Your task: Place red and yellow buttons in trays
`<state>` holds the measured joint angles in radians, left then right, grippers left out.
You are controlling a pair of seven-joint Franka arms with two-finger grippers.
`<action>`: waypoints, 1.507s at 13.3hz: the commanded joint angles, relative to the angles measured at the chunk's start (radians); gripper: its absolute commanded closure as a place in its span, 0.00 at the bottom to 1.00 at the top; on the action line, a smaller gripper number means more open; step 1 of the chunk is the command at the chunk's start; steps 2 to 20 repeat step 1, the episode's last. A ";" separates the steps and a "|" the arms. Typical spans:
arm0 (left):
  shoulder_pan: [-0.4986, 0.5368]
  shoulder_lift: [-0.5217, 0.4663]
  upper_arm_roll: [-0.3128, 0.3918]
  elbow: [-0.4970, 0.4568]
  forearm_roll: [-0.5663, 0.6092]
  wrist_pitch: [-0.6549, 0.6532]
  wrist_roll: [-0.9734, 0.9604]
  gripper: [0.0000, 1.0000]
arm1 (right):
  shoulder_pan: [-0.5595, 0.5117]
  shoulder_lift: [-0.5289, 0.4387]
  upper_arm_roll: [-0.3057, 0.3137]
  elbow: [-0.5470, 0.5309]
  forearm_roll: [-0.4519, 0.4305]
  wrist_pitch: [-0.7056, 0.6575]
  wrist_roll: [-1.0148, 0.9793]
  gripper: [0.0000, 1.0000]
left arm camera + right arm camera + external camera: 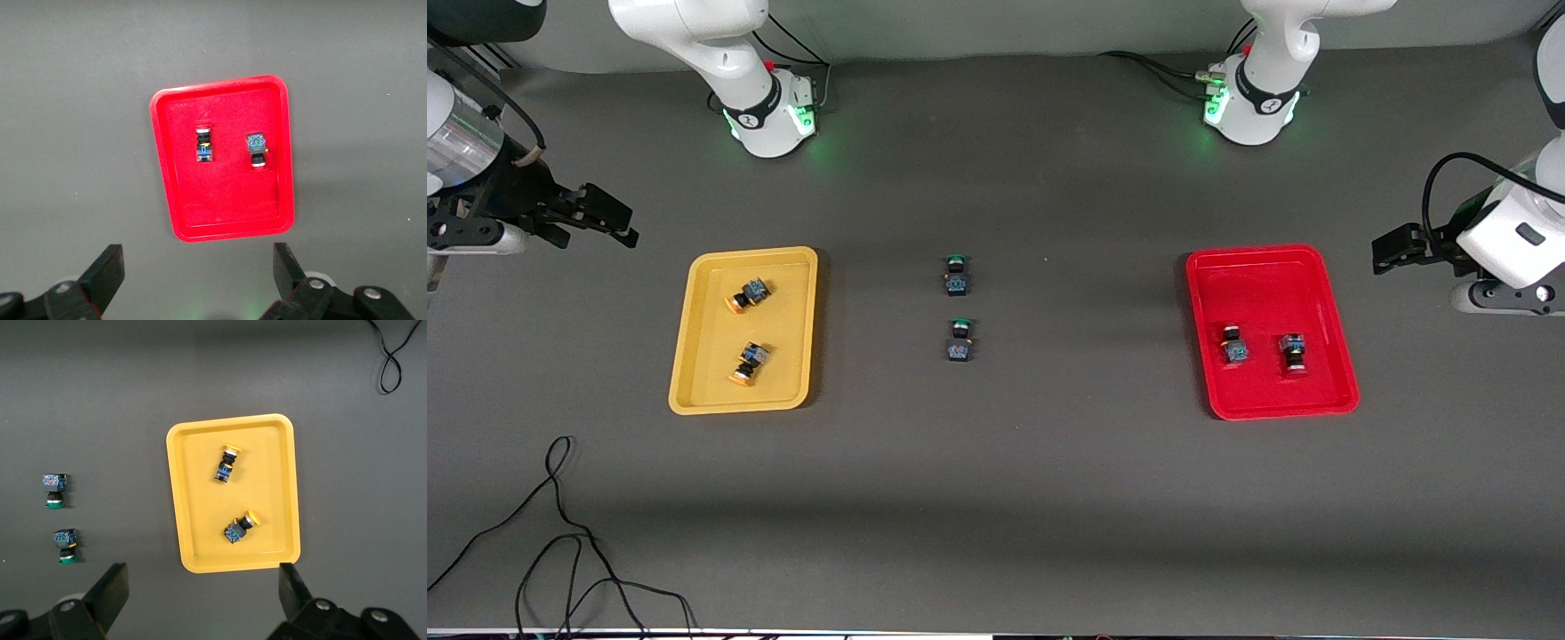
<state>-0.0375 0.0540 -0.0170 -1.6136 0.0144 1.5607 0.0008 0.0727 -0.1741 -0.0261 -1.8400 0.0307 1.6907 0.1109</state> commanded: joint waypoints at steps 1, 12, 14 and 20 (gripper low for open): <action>-0.015 0.007 0.012 0.027 -0.027 -0.030 0.004 0.01 | 0.002 0.016 -0.003 0.031 -0.009 -0.005 -0.017 0.00; -0.015 0.007 0.012 0.027 -0.027 -0.030 0.004 0.01 | 0.002 0.016 -0.003 0.031 -0.009 -0.005 -0.017 0.00; -0.015 0.007 0.012 0.027 -0.027 -0.030 0.004 0.01 | 0.002 0.016 -0.003 0.031 -0.009 -0.005 -0.017 0.00; -0.015 0.007 0.012 0.027 -0.027 -0.030 0.004 0.01 | 0.002 0.016 -0.003 0.031 -0.009 -0.005 -0.017 0.00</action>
